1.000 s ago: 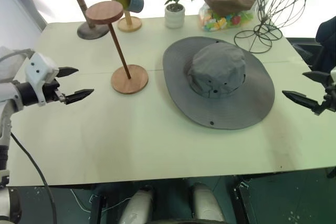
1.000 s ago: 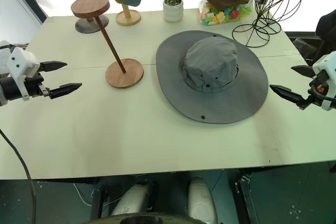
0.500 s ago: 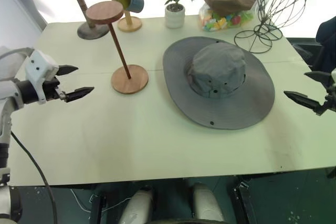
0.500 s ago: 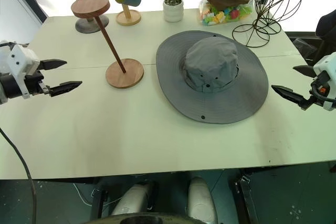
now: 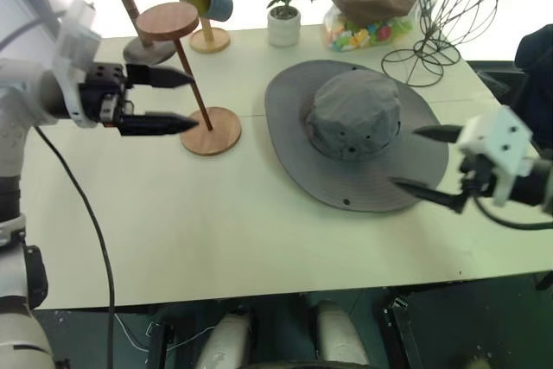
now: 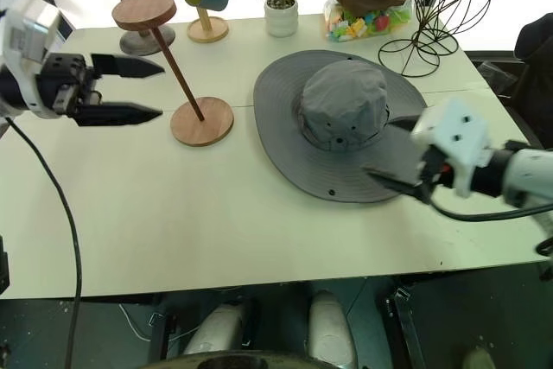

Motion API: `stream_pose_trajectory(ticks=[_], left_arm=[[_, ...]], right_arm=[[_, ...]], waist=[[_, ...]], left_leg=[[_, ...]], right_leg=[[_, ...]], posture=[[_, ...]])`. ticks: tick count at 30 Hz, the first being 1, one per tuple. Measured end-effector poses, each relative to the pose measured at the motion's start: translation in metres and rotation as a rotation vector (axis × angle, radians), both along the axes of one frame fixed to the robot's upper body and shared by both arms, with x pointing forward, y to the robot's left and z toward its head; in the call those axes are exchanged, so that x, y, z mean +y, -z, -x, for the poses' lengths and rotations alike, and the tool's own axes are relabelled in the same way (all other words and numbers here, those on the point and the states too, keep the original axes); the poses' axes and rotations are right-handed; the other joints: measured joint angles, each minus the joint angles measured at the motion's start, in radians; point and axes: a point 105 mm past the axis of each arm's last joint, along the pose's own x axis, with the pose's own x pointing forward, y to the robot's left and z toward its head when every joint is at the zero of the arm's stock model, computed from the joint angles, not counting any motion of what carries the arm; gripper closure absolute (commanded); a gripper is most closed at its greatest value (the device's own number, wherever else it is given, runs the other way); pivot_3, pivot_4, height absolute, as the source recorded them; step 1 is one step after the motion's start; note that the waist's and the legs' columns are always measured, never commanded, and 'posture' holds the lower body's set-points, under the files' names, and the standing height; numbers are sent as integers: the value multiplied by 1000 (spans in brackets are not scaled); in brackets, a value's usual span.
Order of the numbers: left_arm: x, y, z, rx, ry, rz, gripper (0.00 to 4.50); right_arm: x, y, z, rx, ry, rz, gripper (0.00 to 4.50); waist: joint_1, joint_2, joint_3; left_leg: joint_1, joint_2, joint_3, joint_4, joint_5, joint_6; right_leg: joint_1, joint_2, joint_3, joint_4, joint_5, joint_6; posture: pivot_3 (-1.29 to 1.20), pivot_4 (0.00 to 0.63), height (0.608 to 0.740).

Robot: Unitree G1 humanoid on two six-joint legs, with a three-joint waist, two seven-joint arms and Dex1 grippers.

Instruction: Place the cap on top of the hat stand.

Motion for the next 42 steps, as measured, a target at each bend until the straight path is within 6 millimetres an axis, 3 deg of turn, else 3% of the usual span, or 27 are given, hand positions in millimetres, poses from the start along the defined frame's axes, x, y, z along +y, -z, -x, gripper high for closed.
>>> stream_pose_trajectory(ticks=[3,7,12,16,22,27,31,33,40,42], left_arm=[[-4,14,-2,27,67,-84,27],[-9,13,-8,11,99,-119,27],[-12,13,-17,-15,109,-143,27],[-13,14,-21,-6,110,-151,27],[-16,9,-21,-19,123,-156,27],[-15,9,-22,-9,120,-150,27],[-14,9,-21,-9,123,-147,27],[-14,10,-18,-8,132,-142,0],[-10,12,-14,-4,124,-111,0],[-7,13,-13,1,112,-96,0]], right_arm=[[21,27,10,62,6,17,0],[30,51,9,90,61,29,0],[26,78,-5,64,152,96,0],[20,115,-4,54,153,257,0],[17,113,-23,-216,157,437,0],[-8,109,-51,-386,319,566,0],[-31,109,-64,-423,428,612,0],[-39,109,-65,-405,451,602,809],[-50,123,-55,-262,446,540,4396],[-52,122,-54,-222,461,492,4465]], waist=[[12,-1,0],[23,-6,1],[24,-7,1],[23,-7,1],[22,-9,0],[31,-10,0],[35,-10,-1],[34,-10,-1],[26,-10,-1],[24,-10,-1]], left_leg=[[-1,-1,-1,0,0,0],[-1,-1,-1,2,0,0],[-1,-1,-1,1,0,0],[-2,-1,-1,2,0,0],[1,-1,-1,3,0,0],[0,-2,-3,8,0,0],[0,-2,-3,9,0,0],[0,-2,-3,9,0,1],[-1,-2,-3,9,-1,1],[-1,-2,-3,8,-1,1]], right_leg=[[0,0,0,-1,0,0],[0,0,0,0,0,1],[-1,0,0,0,0,1],[-2,0,0,0,0,1],[2,1,0,0,1,1],[3,2,0,0,2,3],[5,2,-1,0,2,3],[5,1,-1,0,2,3],[4,2,0,0,2,3],[3,2,0,0,2,3]], posture=[[0,150,740],[0,150,740],[0,150,740],[0,150,740],[0,150,740],[0,150,740],[0,150,740],[0,150,740],[0,150,740],[0,150,740]])
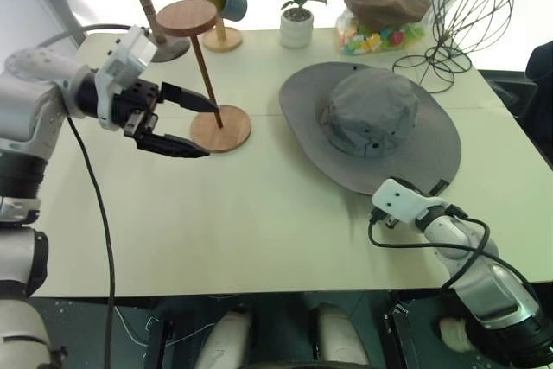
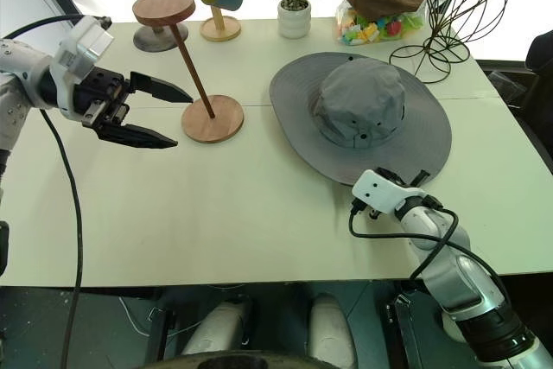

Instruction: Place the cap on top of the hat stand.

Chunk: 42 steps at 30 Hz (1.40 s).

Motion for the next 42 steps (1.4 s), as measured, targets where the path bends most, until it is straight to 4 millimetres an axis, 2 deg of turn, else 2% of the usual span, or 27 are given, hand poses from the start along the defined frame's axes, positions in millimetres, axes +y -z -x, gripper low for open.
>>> stream_pose_trajectory(ticks=[3,5,7,10,14,17,20,26,32,36,39,42], left_arm=[[0,2,0,8,-7,19,0],[4,3,1,5,-38,41,0],[5,1,3,3,-61,61,0],[15,-8,9,-16,-136,123,0],[28,-23,19,-29,-235,232,0],[38,-35,27,-45,-300,313,0],[51,-43,37,-49,-381,394,0],[86,-35,54,-31,-585,466,0],[116,-38,67,-54,-736,545,0],[128,-31,72,-38,-802,556,0],[135,-27,76,-34,-843,555,0],[139,-23,78,-27,-869,549,0]], right_arm=[[3,-9,-1,8,13,-108,4465],[13,-25,-6,22,23,-327,4465],[20,-56,-9,-9,-24,-453,4465],[35,-125,-8,-89,-187,-589,4465],[51,-201,2,-164,-384,-625,4465],[54,-234,-3,-187,-430,-656,4465],[63,-257,-24,-182,-464,-673,4465],[90,-292,-69,-269,-527,-581,4465],[119,-294,-102,-287,-554,-531,4465],[142,-296,-112,-297,-600,-523,4465],[169,-302,-110,-314,-675,-510,4465],[188,-308,-106,-336,-737,-504,4465]], waist=[[-1,0,0],[-8,1,1],[-13,2,1],[-28,3,2],[-28,4,2],[-27,4,2],[-28,4,2],[-43,4,2],[-57,4,2],[-65,4,2],[-83,4,2],[-90,4,2]], left_leg=[[0,0,0,0,0,0],[0,1,0,0,0,0],[-2,1,0,0,0,0],[-4,1,0,-1,0,0],[-4,2,0,-3,0,0],[-4,1,1,-4,0,0],[-4,1,2,-4,0,0],[-6,1,4,-8,0,-1],[-12,1,5,-8,1,-2],[-14,2,5,-9,1,-2],[-14,2,5,-10,1,-3],[-14,3,5,-10,2,-3]], right_leg=[[0,0,0,0,0,0],[-1,0,1,0,0,0],[-3,0,1,1,0,0],[-5,0,0,0,0,0],[-6,0,0,0,0,0],[-6,-2,0,-1,0,0],[-7,-2,1,-1,0,0],[-12,-3,3,-1,0,0],[-20,-3,3,0,1,-1],[-23,-3,3,0,1,-2],[-24,-3,3,1,1,-2],[-24,-3,3,1,1,-2]], posture=[[0,150,740],[0,150,740],[0,150,740],[0,150,740],[0,150,740],[0,150,740],[0,150,740],[0,150,740],[0,150,740],[0,150,740],[0,150,740],[0,150,740]])
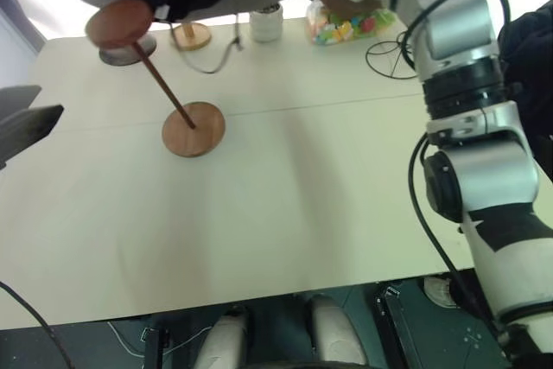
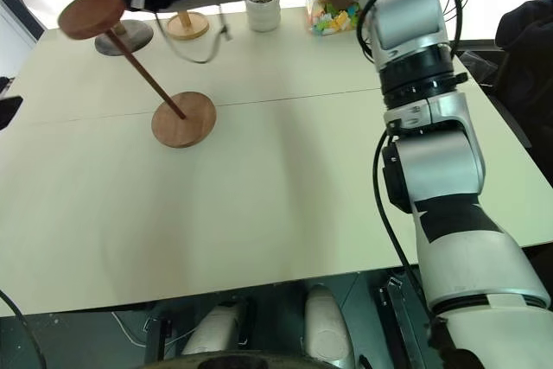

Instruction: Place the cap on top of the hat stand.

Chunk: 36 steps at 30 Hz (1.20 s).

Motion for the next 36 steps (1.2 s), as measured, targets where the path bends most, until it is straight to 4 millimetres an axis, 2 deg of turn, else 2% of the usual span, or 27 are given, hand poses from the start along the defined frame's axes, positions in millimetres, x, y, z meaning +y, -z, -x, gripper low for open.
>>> stream_pose_trajectory(ticks=[4,6,10,16,19,23,26,32,36], left_arm=[[4,-1,1,-8,-23,5,0],[6,-2,0,-17,-34,7,0],[7,-7,-1,-40,-41,5,0],[7,-11,-4,-61,-33,11,0],[4,-12,-8,-64,-21,1,0],[3,-15,-10,-78,-14,2,0],[2,-14,-11,-73,-10,1,0],[6,-10,-9,-59,-37,-1,0],[7,-8,-5,-61,-59,-13,0]], right_arm=[[13,-6,3,-51,-27,-4,4465],[14,-12,1,-81,-7,-7,4465],[9,-19,-4,-115,39,-15,4465],[-5,-10,-23,-77,124,-46,4465],[-11,-24,-24,-78,156,-116,4465],[0,-49,-17,-120,155,-200,4465],[3,-57,-14,-135,156,-239,4465],[12,-52,-16,-113,144,-266,4465],[25,-57,-11,-114,123,-296,4465]], waist=[[-2,0,0],[-1,0,0],[-2,0,0],[-16,0,0],[-22,0,0],[-42,0,0],[-48,0,0],[-49,0,0],[-50,0,0]], left_leg=[[0,0,0,0,0,0],[0,-1,0,1,0,0],[0,-1,0,1,0,0],[0,-1,0,0,0,0],[0,0,1,-1,0,0],[0,0,2,-2,0,0],[0,0,3,-2,0,0],[0,0,4,-2,0,0],[0,0,7,-2,0,0]], right_leg=[[0,0,0,0,0,0],[0,0,0,1,0,0],[0,0,0,1,0,0],[-1,0,0,2,0,0],[-2,0,0,2,0,0],[-3,0,0,3,0,0],[-3,0,0,5,0,0],[-5,0,0,8,0,0],[-9,-1,0,13,0,0]], posture=[[0,150,740],[0,150,740],[0,150,740],[0,150,740],[0,150,740],[0,150,740],[0,150,740],[0,150,740],[0,150,740]])
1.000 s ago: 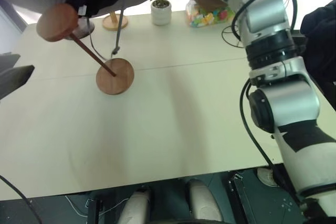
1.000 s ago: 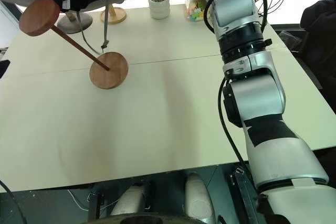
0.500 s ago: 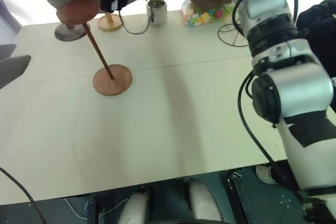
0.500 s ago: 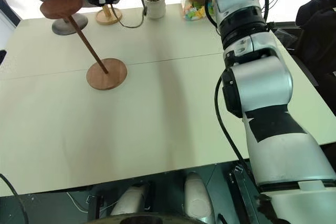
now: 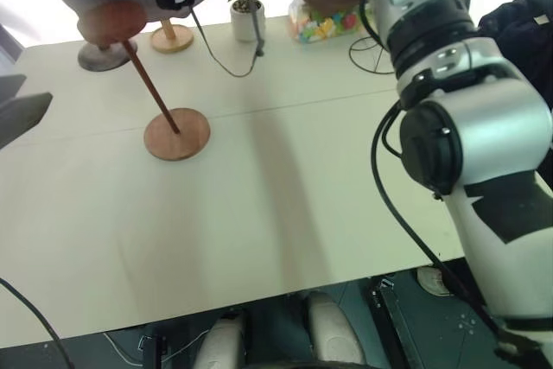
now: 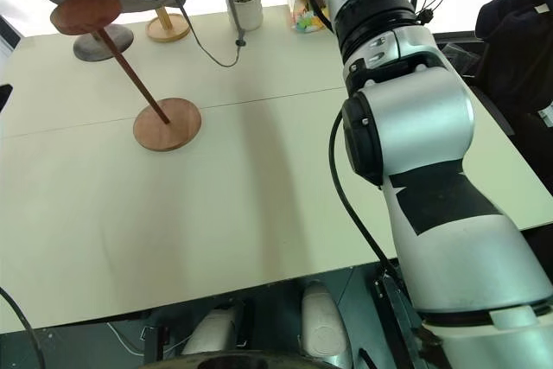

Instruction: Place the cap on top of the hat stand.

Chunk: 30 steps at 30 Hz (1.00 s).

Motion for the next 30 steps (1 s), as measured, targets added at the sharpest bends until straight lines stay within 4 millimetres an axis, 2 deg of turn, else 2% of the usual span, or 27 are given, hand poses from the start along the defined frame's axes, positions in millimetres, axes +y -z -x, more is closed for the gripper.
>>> stream_pose_trajectory(ticks=[6,12,17,20,24,30], left_arm=[[5,0,12,-8,-42,4,0],[14,-4,20,-35,-103,19,0],[21,-1,25,-35,-145,42,0],[26,-6,30,-62,-160,73,0],[38,-22,42,-113,-182,141,0],[59,-46,58,-174,-229,192,0]], right_arm=[[25,-16,16,-34,-67,-47,4465],[43,-15,24,-37,-122,-59,4465],[67,-6,31,-22,-198,-36,4465],[76,11,30,-2,-248,-11,4465],[84,48,27,28,-319,31,4465],[75,99,33,-39,-335,87,4465]], waist=[[-1,0,0],[1,0,0],[-1,-1,0],[-1,-3,-2],[-1,-3,-2],[2,-4,-2]], left_leg=[[0,1,2,0,0,0],[0,1,3,0,0,0],[0,1,3,0,0,0],[0,1,3,1,0,0],[0,1,3,2,0,0],[0,1,2,3,0,0]], right_leg=[[-2,0,0,1,0,0],[-2,0,0,2,0,0],[-2,0,0,2,0,0],[-2,0,0,3,0,0],[-2,0,0,3,0,0],[-2,0,0,4,0,0]], posture=[[0,150,740],[0,150,740],[0,150,740],[0,150,740],[0,150,740],[0,150,740]])
